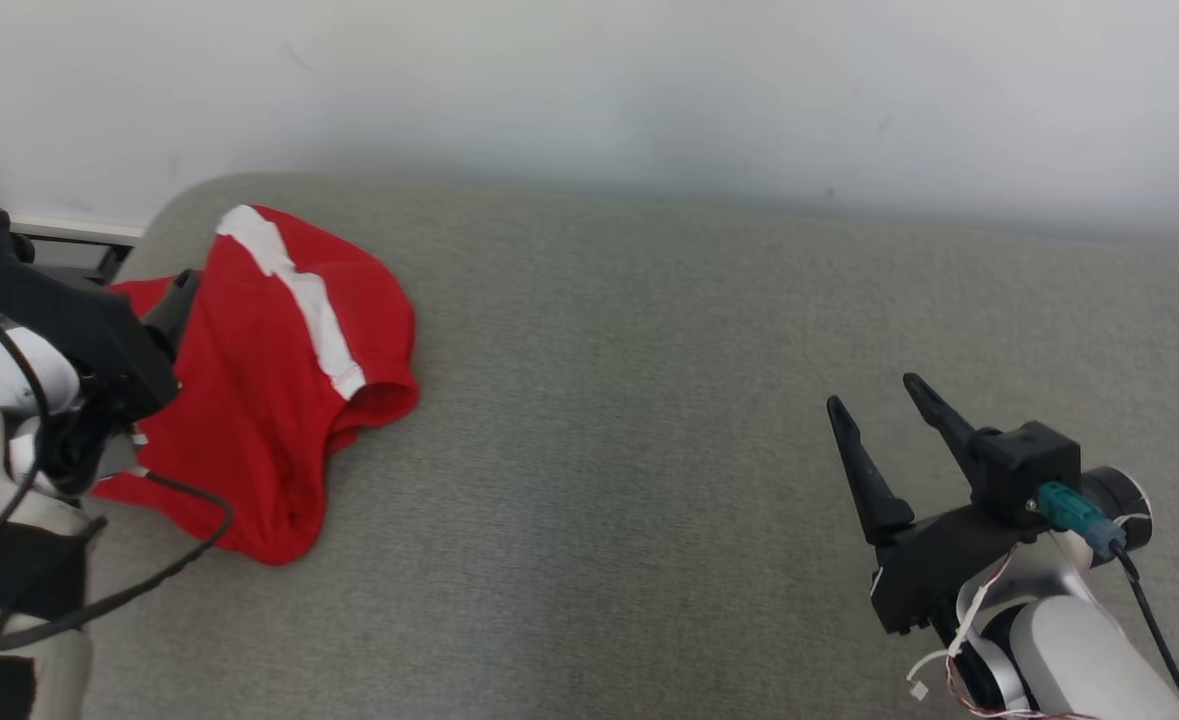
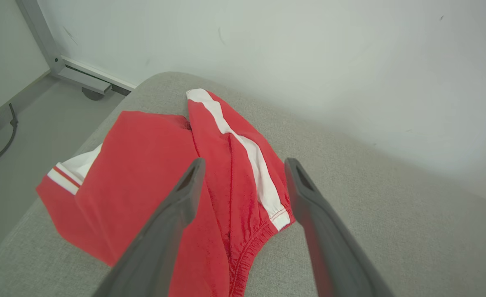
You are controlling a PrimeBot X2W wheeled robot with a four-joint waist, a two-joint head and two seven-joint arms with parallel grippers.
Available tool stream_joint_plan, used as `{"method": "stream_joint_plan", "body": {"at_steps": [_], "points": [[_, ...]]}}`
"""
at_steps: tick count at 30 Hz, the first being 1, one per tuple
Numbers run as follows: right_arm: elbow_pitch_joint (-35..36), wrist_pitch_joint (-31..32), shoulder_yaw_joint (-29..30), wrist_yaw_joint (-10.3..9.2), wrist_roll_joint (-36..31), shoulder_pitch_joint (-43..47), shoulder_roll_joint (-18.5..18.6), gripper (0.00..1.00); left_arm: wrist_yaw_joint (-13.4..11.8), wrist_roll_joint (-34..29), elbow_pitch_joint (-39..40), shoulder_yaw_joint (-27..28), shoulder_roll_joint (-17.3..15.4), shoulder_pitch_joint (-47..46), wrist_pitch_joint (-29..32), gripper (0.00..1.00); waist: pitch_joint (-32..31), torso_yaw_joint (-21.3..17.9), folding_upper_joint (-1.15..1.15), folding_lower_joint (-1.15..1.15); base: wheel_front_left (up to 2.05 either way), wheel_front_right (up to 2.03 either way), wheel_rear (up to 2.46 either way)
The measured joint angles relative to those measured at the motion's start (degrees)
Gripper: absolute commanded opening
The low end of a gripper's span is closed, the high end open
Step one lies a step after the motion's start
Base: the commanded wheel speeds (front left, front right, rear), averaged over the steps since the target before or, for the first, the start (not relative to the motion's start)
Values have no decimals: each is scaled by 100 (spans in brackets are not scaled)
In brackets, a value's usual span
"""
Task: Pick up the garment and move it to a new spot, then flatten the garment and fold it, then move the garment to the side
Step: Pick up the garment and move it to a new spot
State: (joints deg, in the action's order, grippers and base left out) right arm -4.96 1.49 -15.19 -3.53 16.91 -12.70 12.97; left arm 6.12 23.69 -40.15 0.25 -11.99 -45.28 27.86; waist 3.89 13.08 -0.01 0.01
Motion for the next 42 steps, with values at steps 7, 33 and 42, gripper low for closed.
{"method": "stream_joint_plan", "body": {"at_steps": [7, 33, 42], "points": [[134, 134, 4, 1, -47, -269, 80, 100, 43, -13, -730, -30, -344, -310, 399, 100, 336, -372, 0, 0, 0, 0, 0], [103, 255, 149, -7, -80, -436, 171, 100, 96, -515, -1992, -754, -600, -597, 910, 0, 932, -1031, 0, -1, 0, 0, 0], [-103, 198, 168, -7, 35, -279, 85, 100, 101, -398, -1760, -942, -337, -1035, 450, 0, 557, -880, 1, -1, 0, 0, 0]]}}
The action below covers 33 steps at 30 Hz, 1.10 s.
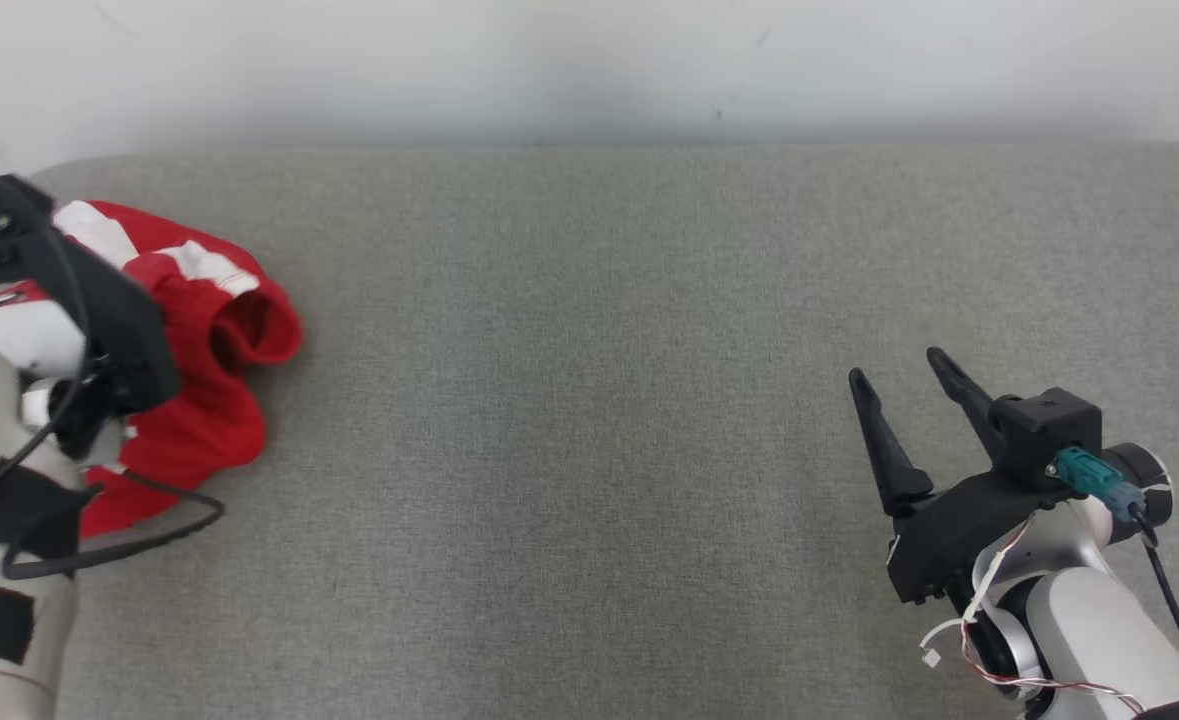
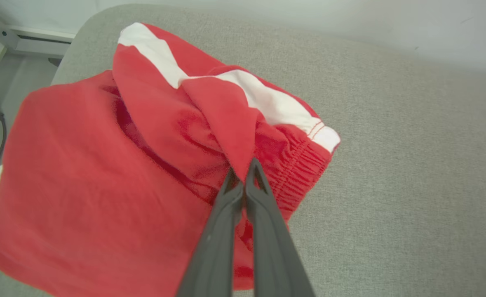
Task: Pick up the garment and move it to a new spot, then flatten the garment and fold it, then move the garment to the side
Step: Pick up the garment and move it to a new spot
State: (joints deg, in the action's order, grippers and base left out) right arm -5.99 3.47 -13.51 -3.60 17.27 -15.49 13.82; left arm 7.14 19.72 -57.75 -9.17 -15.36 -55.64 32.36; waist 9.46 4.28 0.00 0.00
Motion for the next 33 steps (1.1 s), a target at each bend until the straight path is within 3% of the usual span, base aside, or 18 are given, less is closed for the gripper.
{"method": "stream_joint_plan", "body": {"at_steps": [11, 20, 27, 33], "points": [[-346, -153, -5, 1, 207, 138, -175, 100, 0, 739, 1134, -1190, 363, 101, -465, 0, -492, -27, 0, -1, 0, 0, 0], [-432, -290, 89, -22, 283, 592, -223, 100, 0, 1503, 2555, -2274, 499, 1213, -847, 0, -816, -484, 1, -1, 0, 0, 0], [-311, -356, 254, -52, 350, 822, -172, 100, 0, 1769, 3171, -2510, 1038, 1998, -1081, 0, -906, -902, 0, 0, 0, 0, 0], [-282, -398, 237, -70, 355, 909, -190, 100, 0, 1791, 3242, -2596, 1206, 2483, -1223, 0, -886, -1177, 0, 0, 0, 0, 0]]}}
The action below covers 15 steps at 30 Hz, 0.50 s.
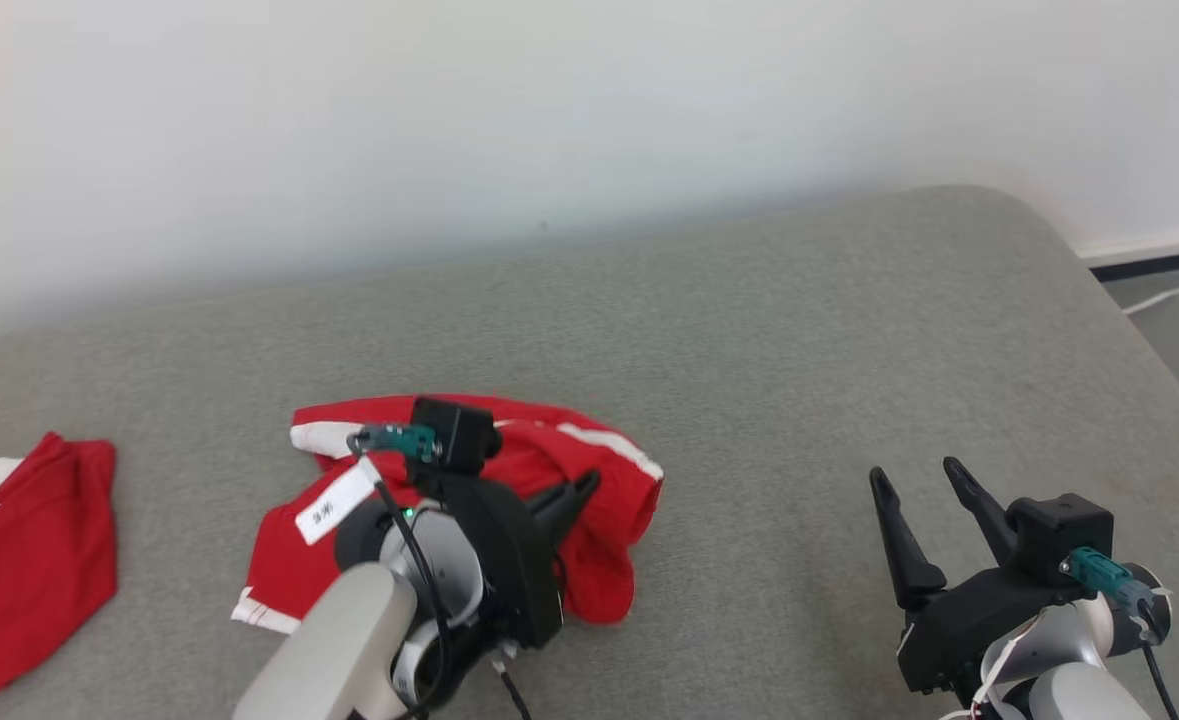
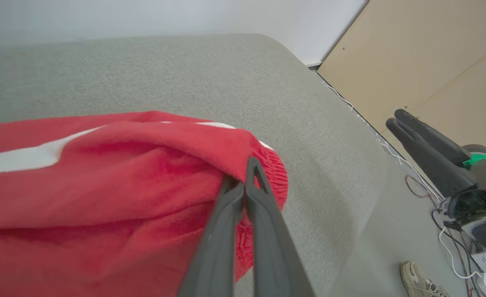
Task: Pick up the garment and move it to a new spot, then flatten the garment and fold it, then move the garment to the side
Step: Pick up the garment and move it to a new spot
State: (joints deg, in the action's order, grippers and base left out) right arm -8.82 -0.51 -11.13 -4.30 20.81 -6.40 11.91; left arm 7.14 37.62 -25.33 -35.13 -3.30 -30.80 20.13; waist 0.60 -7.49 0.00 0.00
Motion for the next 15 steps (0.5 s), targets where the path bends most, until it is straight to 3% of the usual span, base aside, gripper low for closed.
{"method": "stream_joint_plan", "body": {"at_steps": [15], "points": [[14, -26, -89, 0, 1, -18, -79, 100, -267, -87, -452, -523, 97, 117, -565, 0, 202, -714, 0, 1, 0, 0, 0]]}}
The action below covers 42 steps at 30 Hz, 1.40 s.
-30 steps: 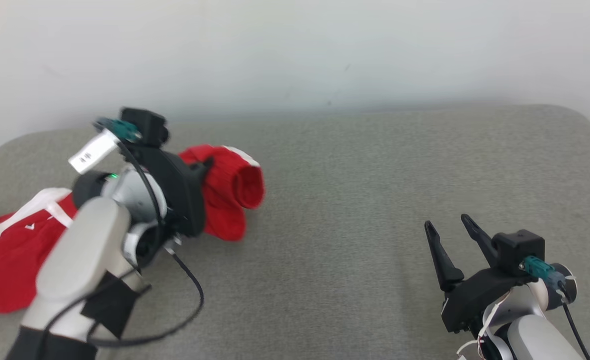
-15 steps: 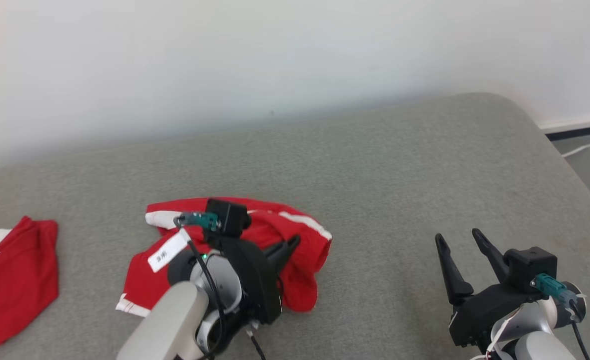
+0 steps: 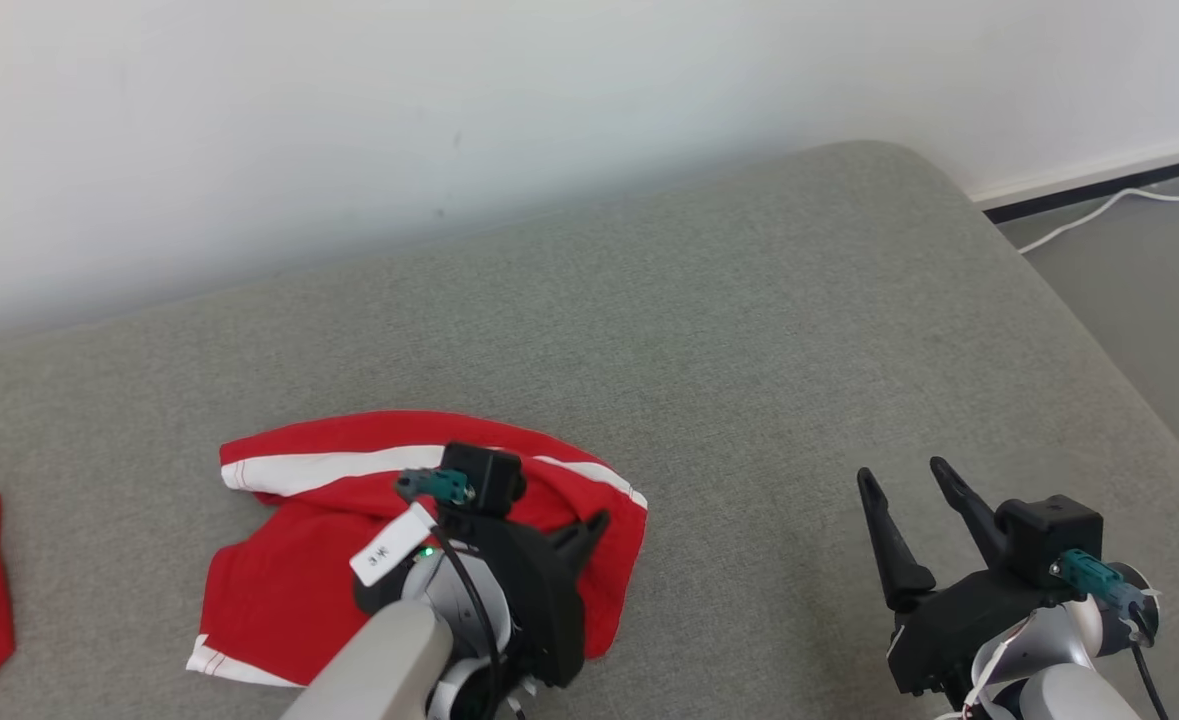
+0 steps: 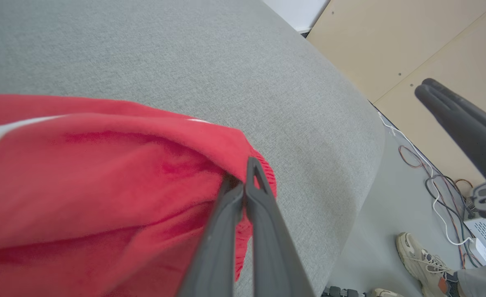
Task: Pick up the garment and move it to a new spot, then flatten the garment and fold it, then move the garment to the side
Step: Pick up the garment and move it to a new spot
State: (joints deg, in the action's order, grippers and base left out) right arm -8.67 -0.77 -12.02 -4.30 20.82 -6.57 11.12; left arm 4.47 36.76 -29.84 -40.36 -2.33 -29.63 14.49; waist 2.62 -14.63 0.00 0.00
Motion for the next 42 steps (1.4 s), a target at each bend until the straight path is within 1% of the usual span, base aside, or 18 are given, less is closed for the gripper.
{"method": "stream_joint_plan", "body": {"at_steps": [1, 4, 5, 6, 8, 11, 13, 16, 18, 23, 29, 31, 37, 42], "points": [[4, -11, 15, 0, 1, 4, 1, 100, -9, 14, -63, -59, -2, 1, -1, 0, 9, -33, 0, 0, 0, 0, 0], [-5, -25, 33, 0, 2, 4, 4, 100, -152, 266, -44, -449, -10, 15, -131, 0, 39, -91, 0, 0, 0, 0, 0], [-11, -25, 23, 0, 2, 3, -7, 100, -158, 354, -31, -577, -8, 37, -165, 0, 48, -101, 0, 0, 0, 0, 0], [-16, -25, 14, 0, 2, 1, -16, 100, -224, 422, -3, -690, -7, 93, -227, 0, 56, -108, 0, 0, 0, 0, 0], [-16, -31, 22, 0, 16, 2, -20, 100, -255, 515, 33, -998, -23, 194, -253, 0, 67, -97, 0, 0, 0, 0, 0], [-38, -31, 2, 0, 29, -24, -31, 100, -386, 698, 67, -1199, -18, 222, -410, 0, 66, -48, 0, 0, 0, 0, 0], [-53, -32, -18, 0, 29, -90, -46, 100, -414, 704, 47, -1258, -22, 176, -483, 100, 55, -15, 0, 0, 0, 0, 0], [-74, -33, -19, 0, 29, -118, -49, 100, -502, 760, 4, -1282, -22, 48, -603, 100, 27, 36, -1, 0, 0, 0, 0], [-124, -51, -20, 0, 29, -117, -52, 100, -505, 797, -10, -1283, -21, -19, -680, 100, -8, 67, 0, 0, 0, 0, 0], [-235, -82, -8, 1, 81, -79, -71, 100, -631, 883, 123, -1225, -14, 3, -984, 100, -130, 148, 0, 0, 0, 0, 0], [-275, -131, 8, 1, 218, 165, -132, 100, -787, 769, 86, -1098, -26, 112, -1236, 100, -267, 292, -1, 0, 0, 0, 0], [-278, -134, 3, 1, 236, 222, -174, 100, -857, 692, 89, -1079, -122, 149, -1316, 100, -304, 347, 0, 0, 0, 0, 0], [-292, -185, -14, 23, 297, 315, -278, 100, -1051, 350, 115, -965, -630, 246, -1607, 100, -372, 485, 0, 0, 0, 0, 0], [-371, -208, -13, 29, 391, 397, -330, 100, -1102, 275, 33, -784, -924, 398, -1764, 100, -388, 571, 0, -1, 0, 0, 0]]}}
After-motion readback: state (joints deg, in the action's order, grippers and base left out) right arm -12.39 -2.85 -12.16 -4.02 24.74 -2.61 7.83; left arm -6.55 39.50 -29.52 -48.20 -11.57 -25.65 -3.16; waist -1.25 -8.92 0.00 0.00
